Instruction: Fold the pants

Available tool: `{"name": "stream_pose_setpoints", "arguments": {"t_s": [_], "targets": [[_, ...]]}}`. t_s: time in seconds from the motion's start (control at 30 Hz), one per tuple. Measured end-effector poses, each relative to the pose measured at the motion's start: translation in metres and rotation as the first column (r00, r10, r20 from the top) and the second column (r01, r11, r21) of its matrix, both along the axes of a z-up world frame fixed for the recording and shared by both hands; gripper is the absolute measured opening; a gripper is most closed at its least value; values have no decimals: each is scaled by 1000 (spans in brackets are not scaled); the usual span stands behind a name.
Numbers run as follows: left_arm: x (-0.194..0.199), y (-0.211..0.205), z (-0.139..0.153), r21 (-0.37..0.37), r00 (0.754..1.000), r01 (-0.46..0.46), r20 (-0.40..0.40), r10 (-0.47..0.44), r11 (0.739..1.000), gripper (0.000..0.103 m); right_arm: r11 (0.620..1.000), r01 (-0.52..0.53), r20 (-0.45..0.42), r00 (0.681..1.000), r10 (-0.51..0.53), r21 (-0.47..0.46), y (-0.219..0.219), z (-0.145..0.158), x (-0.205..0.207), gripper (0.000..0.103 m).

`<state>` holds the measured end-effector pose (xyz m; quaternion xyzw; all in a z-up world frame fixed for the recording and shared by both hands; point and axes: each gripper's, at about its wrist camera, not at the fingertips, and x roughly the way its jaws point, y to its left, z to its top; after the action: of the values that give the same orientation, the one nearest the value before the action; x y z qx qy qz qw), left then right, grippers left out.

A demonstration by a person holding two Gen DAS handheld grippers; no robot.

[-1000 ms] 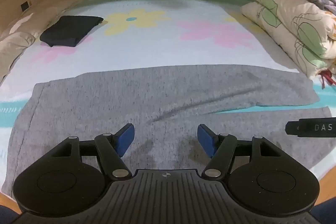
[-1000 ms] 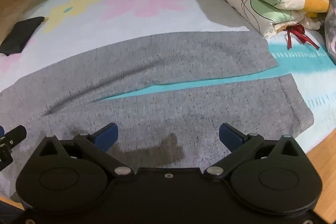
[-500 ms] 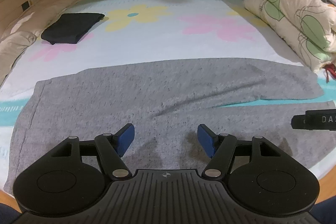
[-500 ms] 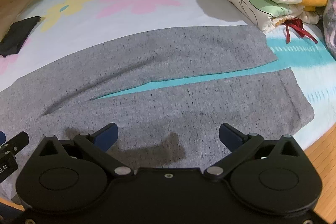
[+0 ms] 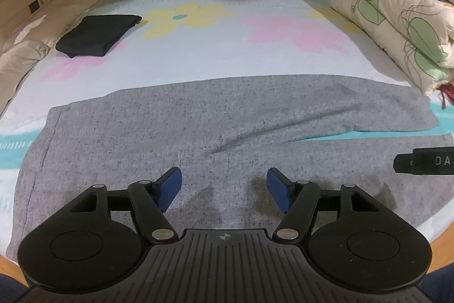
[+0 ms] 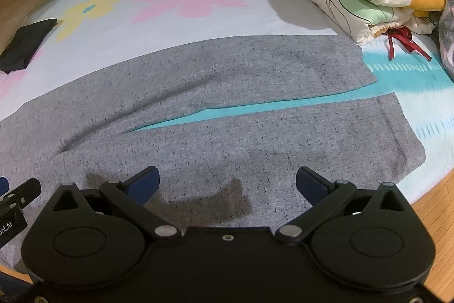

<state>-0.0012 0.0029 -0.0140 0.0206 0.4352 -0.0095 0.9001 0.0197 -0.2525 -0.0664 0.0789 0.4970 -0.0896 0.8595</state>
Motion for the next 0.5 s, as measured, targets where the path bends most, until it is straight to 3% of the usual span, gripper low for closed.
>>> {"name": "stream_pose_setpoints", "arguments": {"t_s": [0.5], "targets": [[0,-1,-1,6,1000,0,-3,0,1000,65,1000,-7,-1,1000,7,0,1,-1,0,102]]}}
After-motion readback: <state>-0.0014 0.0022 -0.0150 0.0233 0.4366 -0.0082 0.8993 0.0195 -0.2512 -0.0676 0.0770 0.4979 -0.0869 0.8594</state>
